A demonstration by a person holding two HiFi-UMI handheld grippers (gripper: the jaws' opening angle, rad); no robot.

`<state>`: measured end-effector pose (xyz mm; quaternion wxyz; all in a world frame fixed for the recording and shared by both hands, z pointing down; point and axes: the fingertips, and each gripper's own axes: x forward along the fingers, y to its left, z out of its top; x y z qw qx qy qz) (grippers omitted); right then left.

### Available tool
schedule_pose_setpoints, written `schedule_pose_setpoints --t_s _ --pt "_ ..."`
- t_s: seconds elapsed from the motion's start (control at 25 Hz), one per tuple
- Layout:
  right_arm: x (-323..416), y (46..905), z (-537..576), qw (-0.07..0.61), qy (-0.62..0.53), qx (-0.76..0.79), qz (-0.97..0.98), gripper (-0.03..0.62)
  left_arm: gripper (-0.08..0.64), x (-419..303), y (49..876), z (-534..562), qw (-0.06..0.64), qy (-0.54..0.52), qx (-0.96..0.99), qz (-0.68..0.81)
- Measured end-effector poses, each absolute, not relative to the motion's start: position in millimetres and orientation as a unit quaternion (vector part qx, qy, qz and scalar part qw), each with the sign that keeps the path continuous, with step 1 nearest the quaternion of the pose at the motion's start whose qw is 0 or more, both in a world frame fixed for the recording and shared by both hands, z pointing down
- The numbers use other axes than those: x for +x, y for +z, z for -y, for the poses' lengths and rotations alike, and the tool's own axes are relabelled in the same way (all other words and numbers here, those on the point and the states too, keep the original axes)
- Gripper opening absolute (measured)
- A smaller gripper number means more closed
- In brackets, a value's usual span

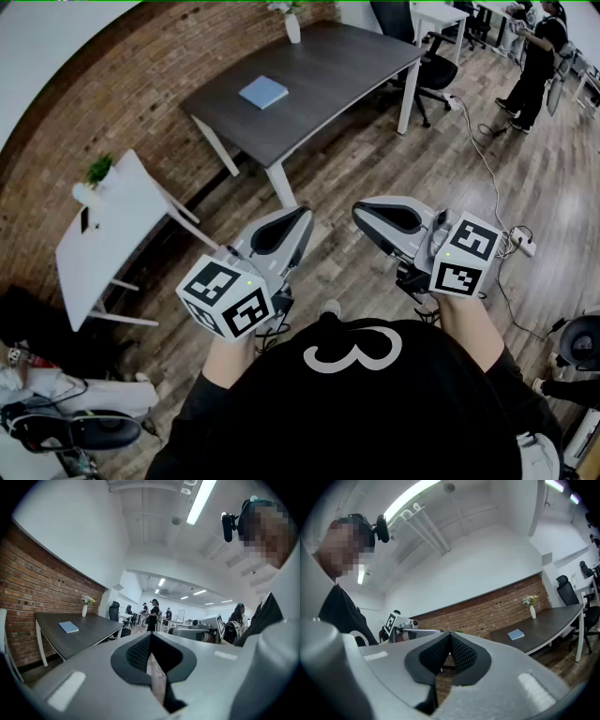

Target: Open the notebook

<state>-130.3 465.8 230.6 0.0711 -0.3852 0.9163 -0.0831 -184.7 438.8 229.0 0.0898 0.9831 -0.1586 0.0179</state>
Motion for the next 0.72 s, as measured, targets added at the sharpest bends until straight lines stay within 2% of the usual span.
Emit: schedule_pose_setpoints --t_s 0.72 --pt "-104 250 -417 0.062 -0.089 -0.416 -0.903 0.0 0.014 -161 254 -389 0.097 0.016 0.986 0.139"
